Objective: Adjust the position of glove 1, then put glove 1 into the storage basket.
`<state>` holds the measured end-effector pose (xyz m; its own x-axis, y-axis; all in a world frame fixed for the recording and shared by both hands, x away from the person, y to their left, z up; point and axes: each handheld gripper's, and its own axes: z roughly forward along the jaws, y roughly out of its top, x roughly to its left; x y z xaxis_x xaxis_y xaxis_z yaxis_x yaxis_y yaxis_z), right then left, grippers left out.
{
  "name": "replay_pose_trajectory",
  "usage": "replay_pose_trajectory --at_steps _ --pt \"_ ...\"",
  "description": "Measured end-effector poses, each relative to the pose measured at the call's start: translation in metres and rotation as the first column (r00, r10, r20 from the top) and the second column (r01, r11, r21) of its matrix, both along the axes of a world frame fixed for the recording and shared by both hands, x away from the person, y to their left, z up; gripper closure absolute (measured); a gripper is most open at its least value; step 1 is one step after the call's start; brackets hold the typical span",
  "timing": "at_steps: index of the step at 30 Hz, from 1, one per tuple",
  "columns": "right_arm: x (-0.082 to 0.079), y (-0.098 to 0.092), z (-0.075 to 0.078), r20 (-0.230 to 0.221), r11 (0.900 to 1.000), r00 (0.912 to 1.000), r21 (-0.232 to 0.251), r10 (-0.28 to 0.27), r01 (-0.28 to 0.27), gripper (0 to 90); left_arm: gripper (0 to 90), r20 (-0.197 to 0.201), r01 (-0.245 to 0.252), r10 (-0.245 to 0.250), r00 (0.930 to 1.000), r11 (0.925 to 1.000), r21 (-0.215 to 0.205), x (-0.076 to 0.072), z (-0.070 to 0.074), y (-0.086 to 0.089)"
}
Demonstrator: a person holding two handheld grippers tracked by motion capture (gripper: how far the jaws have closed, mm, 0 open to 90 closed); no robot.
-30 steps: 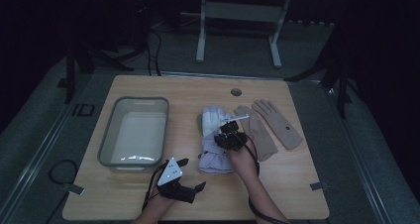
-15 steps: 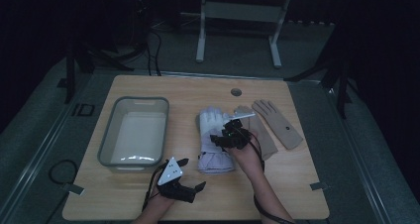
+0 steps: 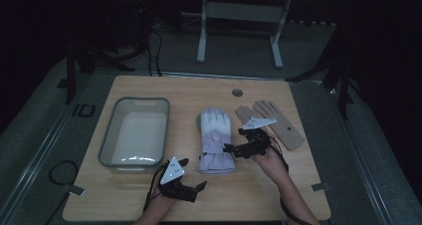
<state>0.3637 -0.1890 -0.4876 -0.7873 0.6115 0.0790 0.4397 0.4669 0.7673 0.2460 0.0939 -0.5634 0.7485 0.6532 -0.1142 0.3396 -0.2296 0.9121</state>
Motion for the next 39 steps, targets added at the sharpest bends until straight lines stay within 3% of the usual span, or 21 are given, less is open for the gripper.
replay_pose_trajectory --at_steps 2,7,9,13,18,20,22,25,30,31,32,34,35,36,37,38,39 --pt "-0.001 -0.009 -0.002 0.002 1.000 0.9998 0.013 0.020 -0.020 14.8 0.0 0.009 0.002 -0.002 1.0000 1.0000 0.007 -0.001 0.000 -0.001" --pt "-0.006 -0.026 -0.005 0.025 1.000 0.9994 -0.023 0.022 -0.022 14.5 0.0 0.032 0.015 -0.016 0.9994 0.9997 0.016 -0.003 0.000 -0.003" --pt "-0.007 -0.032 -0.007 -0.014 1.000 0.9998 -0.013 0.014 -0.014 13.7 0.0 0.024 0.034 -0.034 0.9991 0.9994 0.013 -0.004 0.000 -0.004" --pt "-0.011 -0.036 -0.011 -0.029 1.000 0.9996 -0.006 0.002 -0.002 13.6 0.0 -0.023 0.075 -0.074 0.9970 0.9972 0.009 -0.007 0.005 -0.005" --pt "-0.012 -0.037 -0.010 -0.043 1.000 0.9990 -0.003 -0.013 0.013 12.3 0.0 -0.005 0.037 -0.037 0.9993 0.9993 -0.003 -0.009 0.018 -0.005" --pt "-0.011 -0.037 -0.005 -0.034 1.000 0.9992 -0.002 -0.023 0.023 11.1 0.0 0.008 0.007 -0.007 0.9999 0.9998 -0.016 -0.006 0.033 -0.005" --pt "-0.010 -0.035 -0.001 -0.045 1.000 0.9989 0.019 -0.010 0.011 10.7 0.0 -0.023 -0.005 0.004 0.9997 0.9993 -0.038 0.001 0.044 -0.006" --pt "-0.007 -0.030 0.004 -0.047 1.000 0.9987 0.016 -0.020 0.021 10.8 0.0 -0.094 -0.032 0.028 0.9952 0.9989 -0.035 0.011 0.055 -0.009" --pt "0.000 -0.025 0.008 -0.029 0.998 0.9981 0.005 -0.055 0.055 18.3 0.0 -0.080 -0.062 0.068 0.9945 0.9953 0.074 0.027 0.069 -0.022" --pt "0.006 -0.021 0.008 -0.033 0.997 0.9962 0.011 -0.080 0.080 28.7 6.4 -0.078 -0.071 0.077 0.9940 0.9942 0.082 0.030 0.070 -0.024" --pt "0.006 -0.021 0.008 -0.033 0.997 0.9962 0.011 -0.080 0.080 28.7 6.4 -0.075 -0.083 0.089 0.9932 0.9935 0.077 0.033 0.072 -0.026" --pt "0.012 -0.019 0.007 -0.065 0.994 0.9928 0.043 -0.101 0.104 41.9 12.2 -0.067 -0.099 0.103 0.9924 0.9927 0.069 0.038 0.077 -0.029" --pt "0.015 -0.016 0.006 -0.079 0.989 0.9896 0.075 -0.120 0.126 46.6 14.5 -0.056 -0.120 0.126 0.9905 0.9879 0.099 0.042 0.080 -0.034" --pt "0.015 -0.016 0.006 -0.079 0.989 0.9896 0.075 -0.120 0.126 46.6 16.2 -0.056 -0.120 0.126 0.9905 0.9879 0.099 0.042 0.080 -0.034" --pt "0.017 -0.014 0.005 -0.101 0.988 0.9889 0.096 -0.109 0.118 51.5 16.2 -0.050 -0.144 0.150 0.9874 0.9828 0.116 0.044 0.080 -0.037" --pt "0.018 -0.012 0.003 -0.120 0.987 0.9873 0.112 -0.105 0.118 51.6 20.4 -0.059 -0.148 0.156 0.9861 0.9824 0.114 0.045 0.080 -0.037" --pt "0.018 -0.006 -0.001 -0.137 0.986 0.9858 0.119 -0.097 0.114 51.1 22.5 -0.086 -0.177 0.189 0.9781 0.9748 0.136 0.047 0.075 -0.041"
